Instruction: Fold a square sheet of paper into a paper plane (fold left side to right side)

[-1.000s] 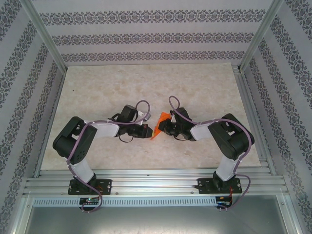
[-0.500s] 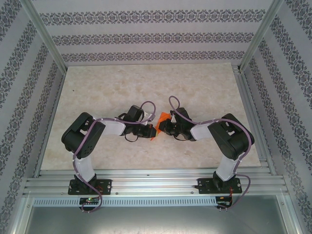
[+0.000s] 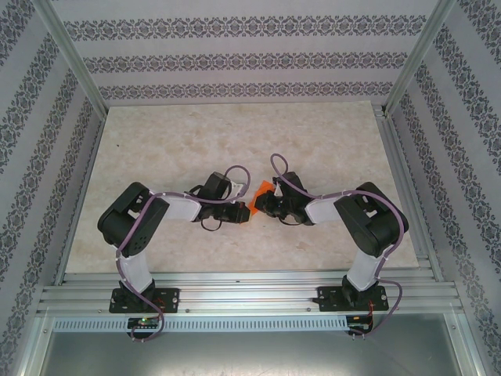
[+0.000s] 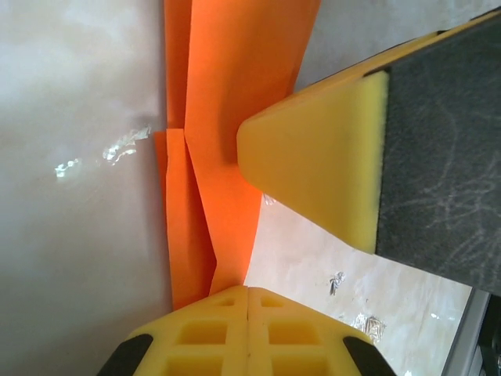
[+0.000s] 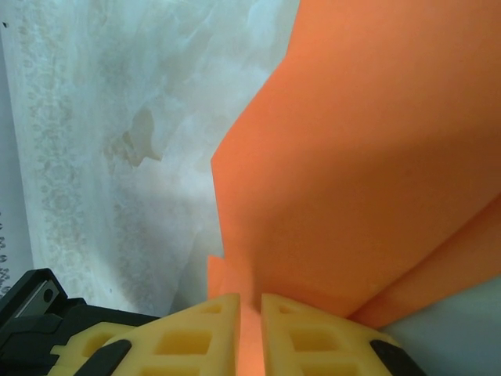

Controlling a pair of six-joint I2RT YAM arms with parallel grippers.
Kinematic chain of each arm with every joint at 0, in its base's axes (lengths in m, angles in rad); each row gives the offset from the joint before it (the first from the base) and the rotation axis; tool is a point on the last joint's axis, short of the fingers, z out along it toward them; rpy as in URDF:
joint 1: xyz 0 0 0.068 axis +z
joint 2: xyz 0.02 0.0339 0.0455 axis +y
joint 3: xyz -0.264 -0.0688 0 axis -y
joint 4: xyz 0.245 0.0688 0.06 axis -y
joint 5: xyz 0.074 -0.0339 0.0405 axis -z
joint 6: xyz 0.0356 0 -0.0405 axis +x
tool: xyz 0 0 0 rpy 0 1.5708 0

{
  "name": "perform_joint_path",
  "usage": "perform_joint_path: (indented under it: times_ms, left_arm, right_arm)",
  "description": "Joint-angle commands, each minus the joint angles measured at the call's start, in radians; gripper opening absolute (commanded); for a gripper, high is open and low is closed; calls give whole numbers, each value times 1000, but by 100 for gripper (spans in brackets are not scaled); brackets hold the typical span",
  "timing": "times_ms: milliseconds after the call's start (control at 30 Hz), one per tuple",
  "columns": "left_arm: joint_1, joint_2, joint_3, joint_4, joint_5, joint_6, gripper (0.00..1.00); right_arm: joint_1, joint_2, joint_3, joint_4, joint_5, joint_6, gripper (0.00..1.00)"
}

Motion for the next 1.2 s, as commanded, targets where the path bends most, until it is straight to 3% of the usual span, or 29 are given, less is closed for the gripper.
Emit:
perform_joint_path:
  times_ms: [0, 800, 1000, 1167]
  left_arm:
    - [-13, 28, -80, -94, -71, 2, 0]
    - [-13, 31, -117, -67, -57, 0, 0]
    - [-13, 10, -107, -60, -41, -6, 0]
    - [-13, 4, -96, -52, -26, -14, 0]
  right_arm:
    - [-36, 0, 25, -113, 128, -81, 16]
    - [-264, 68, 224, -318, 248, -358, 17]
    - [-269, -65, 252, -391, 211, -393, 17]
    - [-195, -205, 156, -355, 149, -307, 18]
